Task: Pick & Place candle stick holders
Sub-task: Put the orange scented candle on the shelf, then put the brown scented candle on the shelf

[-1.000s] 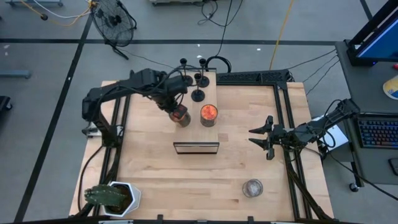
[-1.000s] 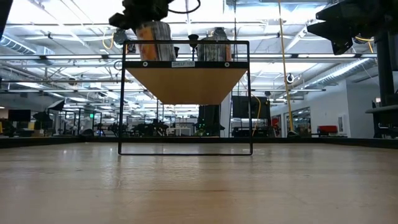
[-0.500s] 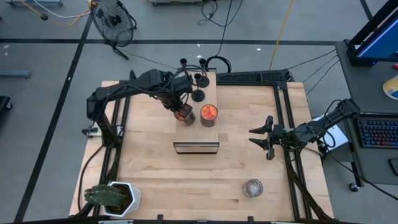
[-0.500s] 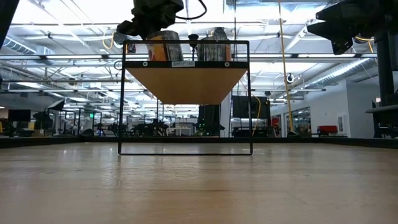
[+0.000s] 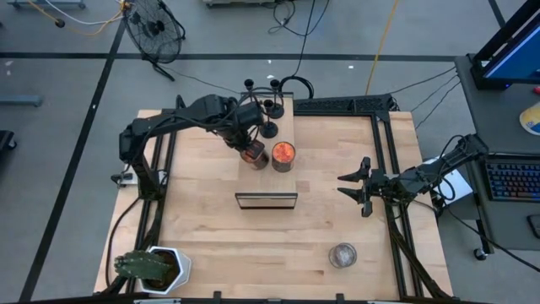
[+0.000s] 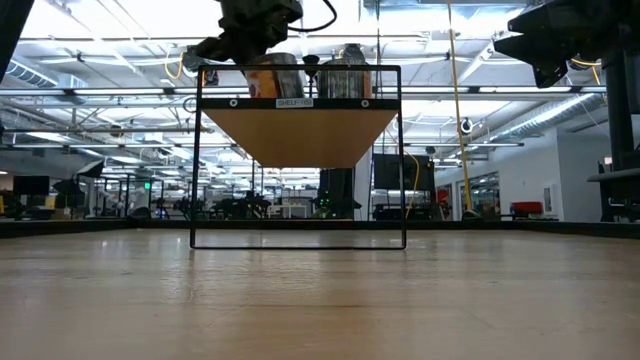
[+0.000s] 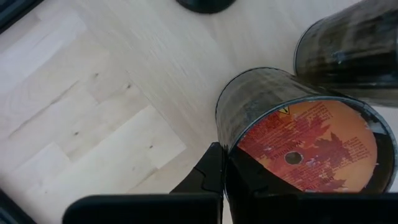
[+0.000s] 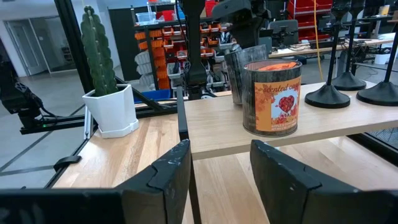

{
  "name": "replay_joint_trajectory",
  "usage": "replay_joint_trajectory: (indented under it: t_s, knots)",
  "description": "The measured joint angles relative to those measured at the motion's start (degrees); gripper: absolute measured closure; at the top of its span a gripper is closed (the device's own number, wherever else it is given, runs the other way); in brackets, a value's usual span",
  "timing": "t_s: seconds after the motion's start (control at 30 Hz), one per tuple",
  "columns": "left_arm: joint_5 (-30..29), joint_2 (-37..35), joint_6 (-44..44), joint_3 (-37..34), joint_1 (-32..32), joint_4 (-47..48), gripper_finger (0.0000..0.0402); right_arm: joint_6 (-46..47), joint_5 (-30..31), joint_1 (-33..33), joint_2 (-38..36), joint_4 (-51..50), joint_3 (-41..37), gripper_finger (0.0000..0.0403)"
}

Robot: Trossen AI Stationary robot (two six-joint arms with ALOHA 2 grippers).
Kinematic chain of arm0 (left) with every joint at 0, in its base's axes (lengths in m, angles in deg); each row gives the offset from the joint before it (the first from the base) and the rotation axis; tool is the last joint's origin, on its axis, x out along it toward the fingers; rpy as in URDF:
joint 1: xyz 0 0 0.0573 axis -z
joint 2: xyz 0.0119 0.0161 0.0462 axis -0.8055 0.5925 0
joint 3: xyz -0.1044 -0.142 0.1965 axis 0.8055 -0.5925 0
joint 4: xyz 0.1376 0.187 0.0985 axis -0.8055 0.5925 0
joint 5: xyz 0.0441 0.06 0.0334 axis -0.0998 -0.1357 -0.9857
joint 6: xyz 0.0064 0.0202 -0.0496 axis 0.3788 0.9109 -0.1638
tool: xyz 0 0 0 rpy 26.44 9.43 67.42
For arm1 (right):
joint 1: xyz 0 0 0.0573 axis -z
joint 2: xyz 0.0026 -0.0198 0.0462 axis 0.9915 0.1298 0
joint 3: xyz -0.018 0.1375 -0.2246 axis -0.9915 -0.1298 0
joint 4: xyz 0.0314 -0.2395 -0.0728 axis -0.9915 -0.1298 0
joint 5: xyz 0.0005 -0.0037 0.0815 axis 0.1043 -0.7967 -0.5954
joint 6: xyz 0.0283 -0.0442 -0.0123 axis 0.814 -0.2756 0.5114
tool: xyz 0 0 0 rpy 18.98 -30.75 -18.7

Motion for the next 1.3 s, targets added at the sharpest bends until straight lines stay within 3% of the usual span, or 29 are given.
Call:
replay_joint_trajectory:
  t_s: [0.47, 1.0, 1.3]
  knots:
    - [-0.68, -0.02, 0.00, 0.02, 0.00, 0.15, 0.0361, 0.85, 0.00, -0.01, 0.00, 0.02, 0.00, 0.0245]
    - [-0.61, -0.25, 0.00, 0.02, -0.17, -1.45, 0.0262, 0.87, 0.00, 0.01, 0.01, 0.02, 0.00, 0.0244]
    - [-0.59, -5.52, -1.01, 0.02, -0.31, -5.62, 0.0252, 0.89, -0.01, 0.00, 0.02, 0.07, 0.00, 0.0243]
